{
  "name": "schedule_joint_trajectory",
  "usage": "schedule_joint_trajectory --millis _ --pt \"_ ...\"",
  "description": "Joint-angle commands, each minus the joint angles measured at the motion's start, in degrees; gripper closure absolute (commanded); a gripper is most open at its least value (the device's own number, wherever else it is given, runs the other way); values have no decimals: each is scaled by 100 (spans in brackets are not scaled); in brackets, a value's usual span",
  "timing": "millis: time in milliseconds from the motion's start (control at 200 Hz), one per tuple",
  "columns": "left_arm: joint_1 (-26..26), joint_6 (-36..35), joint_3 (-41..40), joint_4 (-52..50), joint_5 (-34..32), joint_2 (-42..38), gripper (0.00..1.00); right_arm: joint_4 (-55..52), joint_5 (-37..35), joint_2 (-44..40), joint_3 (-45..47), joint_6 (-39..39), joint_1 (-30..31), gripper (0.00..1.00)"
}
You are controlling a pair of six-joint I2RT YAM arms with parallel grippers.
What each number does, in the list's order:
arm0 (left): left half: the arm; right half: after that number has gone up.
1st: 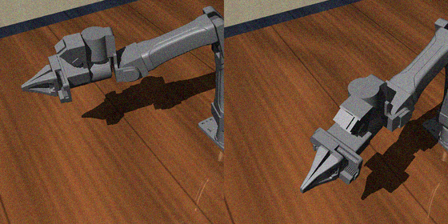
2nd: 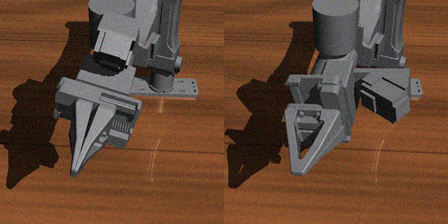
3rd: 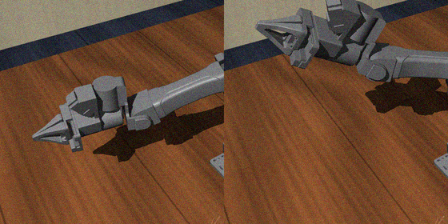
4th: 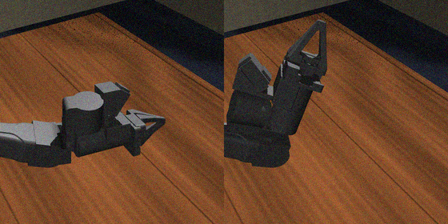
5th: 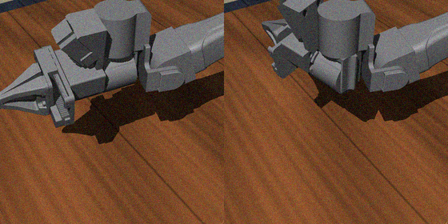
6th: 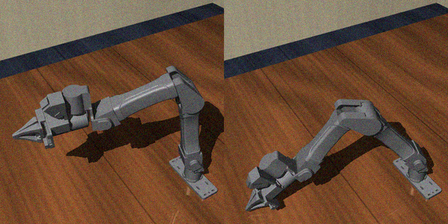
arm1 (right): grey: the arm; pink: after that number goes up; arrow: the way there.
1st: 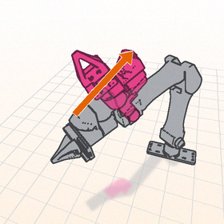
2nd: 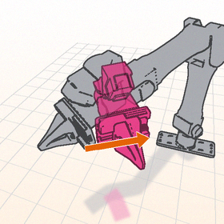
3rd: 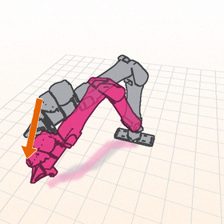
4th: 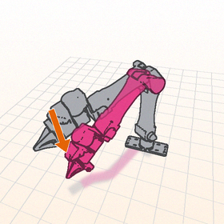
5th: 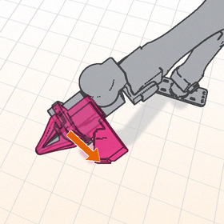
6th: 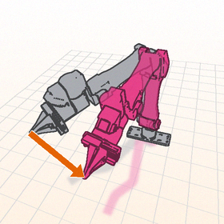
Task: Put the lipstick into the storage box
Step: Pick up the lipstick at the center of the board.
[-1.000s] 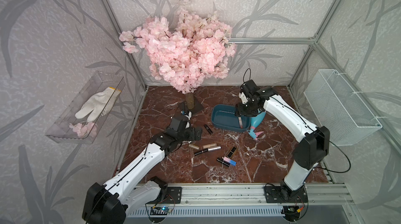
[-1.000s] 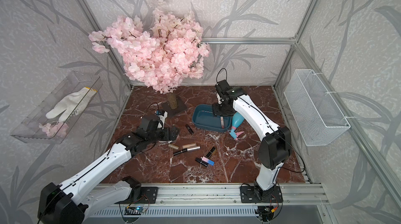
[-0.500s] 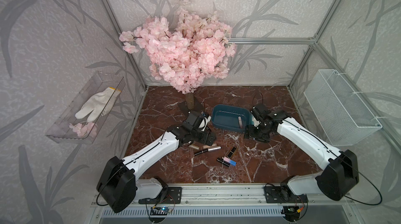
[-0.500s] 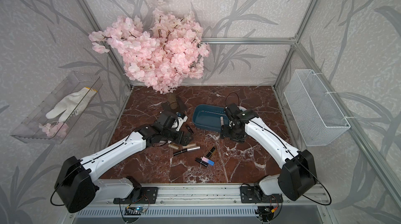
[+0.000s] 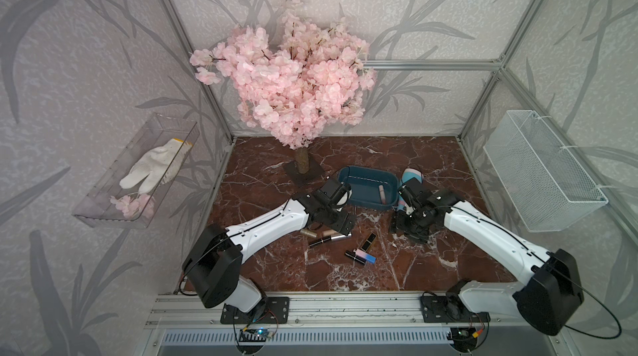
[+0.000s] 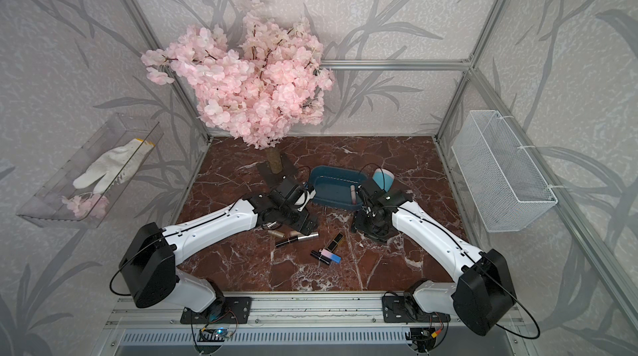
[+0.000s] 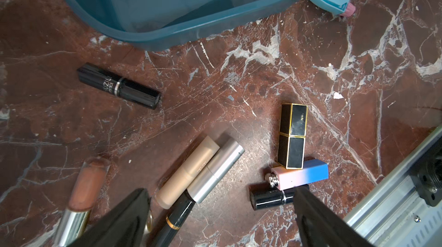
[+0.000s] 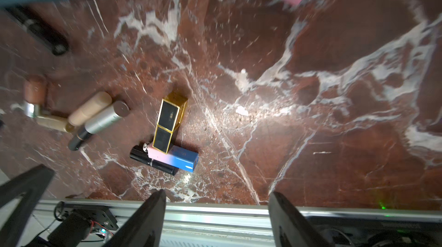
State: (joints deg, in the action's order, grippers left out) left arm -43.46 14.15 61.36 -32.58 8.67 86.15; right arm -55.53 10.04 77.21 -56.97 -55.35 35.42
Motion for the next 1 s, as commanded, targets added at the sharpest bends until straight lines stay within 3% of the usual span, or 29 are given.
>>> schedule_joint_trajectory --millis 0,310,475,710,995 --pt "-22 10 -115 -115 -266 -278 4 103 -168 651 -8 -984 403 29" --pt "-22 280 -985 121 -1510 -1535 0 277 -206 2101 -1023 -1354 736 30" --pt "-14 334 -1334 132 -1699 -2118 0 482 -147 2656 -1338 -1566 922 31" --pt "-14 395 -1458 -38 -1770 -2286 0 493 -186 3000 -1421 -1661 954 32" --pt "-13 431 -1576 -21 -1770 -2384 0 428 -425 3089 -1318 -1628 993 44"
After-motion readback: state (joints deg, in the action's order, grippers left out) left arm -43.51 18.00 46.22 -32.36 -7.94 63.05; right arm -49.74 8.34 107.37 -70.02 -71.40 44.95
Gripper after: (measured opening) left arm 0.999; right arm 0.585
